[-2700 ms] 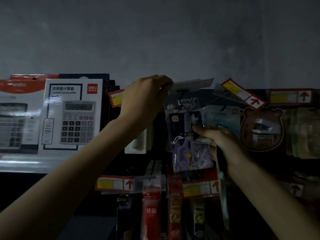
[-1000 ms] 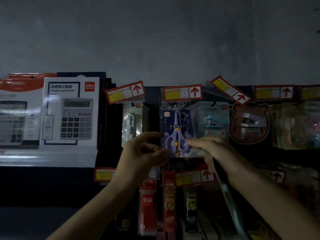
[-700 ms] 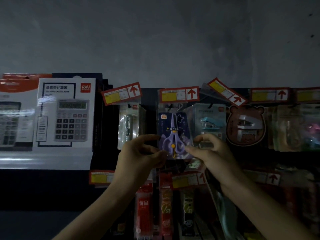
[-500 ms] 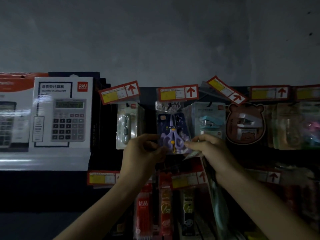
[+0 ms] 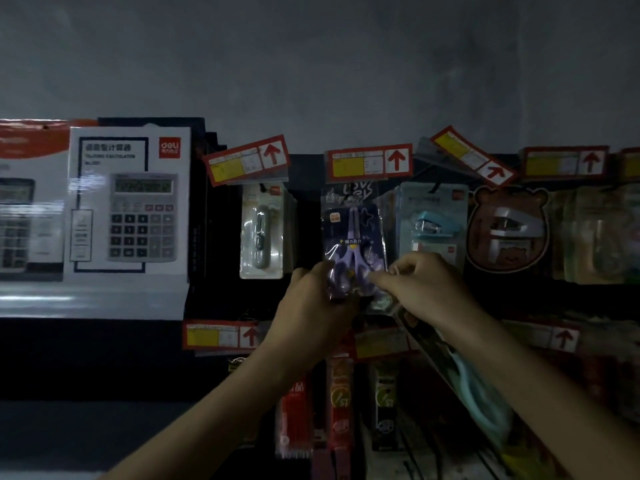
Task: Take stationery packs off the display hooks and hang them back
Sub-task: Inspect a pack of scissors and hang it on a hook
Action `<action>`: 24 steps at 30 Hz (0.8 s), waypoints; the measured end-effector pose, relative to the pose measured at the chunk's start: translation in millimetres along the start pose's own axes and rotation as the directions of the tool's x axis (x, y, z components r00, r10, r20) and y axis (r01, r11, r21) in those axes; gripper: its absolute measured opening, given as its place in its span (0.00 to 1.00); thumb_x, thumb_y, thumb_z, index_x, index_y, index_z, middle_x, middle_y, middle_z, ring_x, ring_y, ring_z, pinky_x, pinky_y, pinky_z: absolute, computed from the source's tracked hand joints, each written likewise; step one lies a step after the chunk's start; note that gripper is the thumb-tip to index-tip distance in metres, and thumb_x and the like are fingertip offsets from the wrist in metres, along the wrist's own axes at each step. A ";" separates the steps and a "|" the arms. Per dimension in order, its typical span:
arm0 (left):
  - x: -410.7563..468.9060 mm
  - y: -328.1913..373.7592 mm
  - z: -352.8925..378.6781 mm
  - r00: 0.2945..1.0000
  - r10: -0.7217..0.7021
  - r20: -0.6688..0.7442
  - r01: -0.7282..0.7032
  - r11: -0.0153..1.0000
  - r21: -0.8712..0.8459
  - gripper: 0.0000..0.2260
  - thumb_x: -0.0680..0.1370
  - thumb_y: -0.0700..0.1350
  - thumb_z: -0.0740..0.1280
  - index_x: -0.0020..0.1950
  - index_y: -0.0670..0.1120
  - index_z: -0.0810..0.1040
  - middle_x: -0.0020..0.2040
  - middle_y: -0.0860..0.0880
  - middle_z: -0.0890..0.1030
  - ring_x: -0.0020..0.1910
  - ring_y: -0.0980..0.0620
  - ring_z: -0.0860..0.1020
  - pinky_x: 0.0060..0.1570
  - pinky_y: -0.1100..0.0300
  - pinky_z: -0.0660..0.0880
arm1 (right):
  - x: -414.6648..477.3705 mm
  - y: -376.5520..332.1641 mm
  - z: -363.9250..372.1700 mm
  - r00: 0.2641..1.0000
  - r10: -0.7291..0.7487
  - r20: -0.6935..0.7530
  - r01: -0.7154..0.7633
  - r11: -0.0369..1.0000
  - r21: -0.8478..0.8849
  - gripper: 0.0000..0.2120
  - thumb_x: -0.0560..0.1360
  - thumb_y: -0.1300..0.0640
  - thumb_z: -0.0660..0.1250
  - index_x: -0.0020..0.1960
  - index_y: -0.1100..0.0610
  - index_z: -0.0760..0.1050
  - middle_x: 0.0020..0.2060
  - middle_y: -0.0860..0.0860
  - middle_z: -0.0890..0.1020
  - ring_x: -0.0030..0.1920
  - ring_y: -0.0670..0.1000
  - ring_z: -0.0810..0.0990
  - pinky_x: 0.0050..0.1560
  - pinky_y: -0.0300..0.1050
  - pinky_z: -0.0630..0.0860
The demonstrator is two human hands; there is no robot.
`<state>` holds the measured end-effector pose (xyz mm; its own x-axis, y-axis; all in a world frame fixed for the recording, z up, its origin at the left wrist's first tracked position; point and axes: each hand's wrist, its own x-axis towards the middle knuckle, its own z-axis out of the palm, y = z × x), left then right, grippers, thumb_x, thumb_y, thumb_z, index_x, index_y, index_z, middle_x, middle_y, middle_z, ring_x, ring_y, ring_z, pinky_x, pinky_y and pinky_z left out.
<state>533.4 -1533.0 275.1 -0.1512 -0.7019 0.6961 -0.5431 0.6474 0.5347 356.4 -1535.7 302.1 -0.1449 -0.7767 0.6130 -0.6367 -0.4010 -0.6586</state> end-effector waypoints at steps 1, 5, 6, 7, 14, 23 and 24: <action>-1.4 0.7 0.6 1.000 -0.004 0.006 0.004 1.000 0.024 0.23 0.72 0.65 0.68 0.65 0.59 0.76 0.58 0.54 0.80 0.54 0.49 0.81 0.50 0.46 0.83 | -0.7 0.5 -0.7 1.000 -0.003 0.001 0.003 1.000 -0.020 0.23 0.74 0.41 0.74 0.42 0.63 0.78 0.31 0.57 0.76 0.31 0.58 0.80 0.36 0.46 0.71; -5.3 4.0 -0.3 0.999 -0.014 -0.028 0.020 0.982 0.189 0.25 0.78 0.61 0.69 0.73 0.56 0.70 0.65 0.50 0.71 0.56 0.49 0.79 0.55 0.47 0.81 | -1.7 3.6 -6.3 0.999 -0.027 0.023 0.028 0.999 -0.047 0.22 0.73 0.39 0.73 0.35 0.55 0.73 0.31 0.59 0.76 0.32 0.59 0.80 0.36 0.50 0.73; -6.5 7.4 -1.0 0.999 -0.002 -0.039 0.012 0.968 0.251 0.24 0.79 0.60 0.68 0.73 0.56 0.69 0.66 0.50 0.70 0.57 0.48 0.78 0.56 0.47 0.80 | -1.8 4.2 -8.2 0.999 -0.029 0.033 0.030 0.999 -0.036 0.22 0.73 0.40 0.73 0.35 0.56 0.72 0.36 0.61 0.80 0.35 0.62 0.83 0.38 0.53 0.77; -7.1 11.5 -1.4 0.999 0.020 -0.051 -0.003 0.949 0.316 0.25 0.80 0.59 0.67 0.75 0.56 0.67 0.67 0.50 0.70 0.59 0.47 0.78 0.57 0.47 0.79 | -2.7 4.6 -10.4 0.999 -0.030 0.041 0.031 0.999 -0.027 0.23 0.74 0.40 0.73 0.36 0.58 0.73 0.42 0.61 0.83 0.39 0.64 0.84 0.42 0.58 0.81; 23.8 33.2 7.9 0.966 0.231 -0.113 -0.107 0.760 0.641 0.31 0.83 0.62 0.59 0.83 0.53 0.55 0.78 0.46 0.64 0.74 0.43 0.67 0.69 0.47 0.68 | -8.7 7.3 -25.8 0.994 -0.086 0.074 0.077 0.991 0.111 0.25 0.76 0.46 0.73 0.44 0.70 0.75 0.40 0.70 0.76 0.37 0.64 0.82 0.38 0.61 0.78; 88.2 44.2 27.5 0.969 0.179 -0.168 0.004 0.674 0.739 0.34 0.84 0.63 0.50 0.85 0.50 0.42 0.85 0.41 0.44 0.83 0.37 0.44 0.79 0.41 0.49 | -17.2 24.9 -29.5 0.993 -0.057 0.106 0.037 0.982 0.184 0.23 0.76 0.46 0.73 0.44 0.68 0.78 0.42 0.69 0.79 0.42 0.66 0.80 0.36 0.49 0.71; 92.1 44.1 30.1 0.970 0.173 -0.173 0.011 0.677 0.736 0.34 0.84 0.63 0.49 0.85 0.50 0.42 0.85 0.41 0.44 0.83 0.37 0.44 0.79 0.41 0.49 | -17.8 25.2 -29.3 0.993 -0.060 0.104 0.040 0.982 0.184 0.23 0.76 0.47 0.73 0.43 0.69 0.78 0.41 0.69 0.79 0.43 0.67 0.80 0.37 0.49 0.71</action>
<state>470.7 -1578.1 348.4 -0.0976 -0.5175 0.8501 -0.9771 0.2122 0.0170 320.7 -1517.8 287.3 -0.0266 -0.7977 0.6024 -0.4921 -0.5141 -0.7025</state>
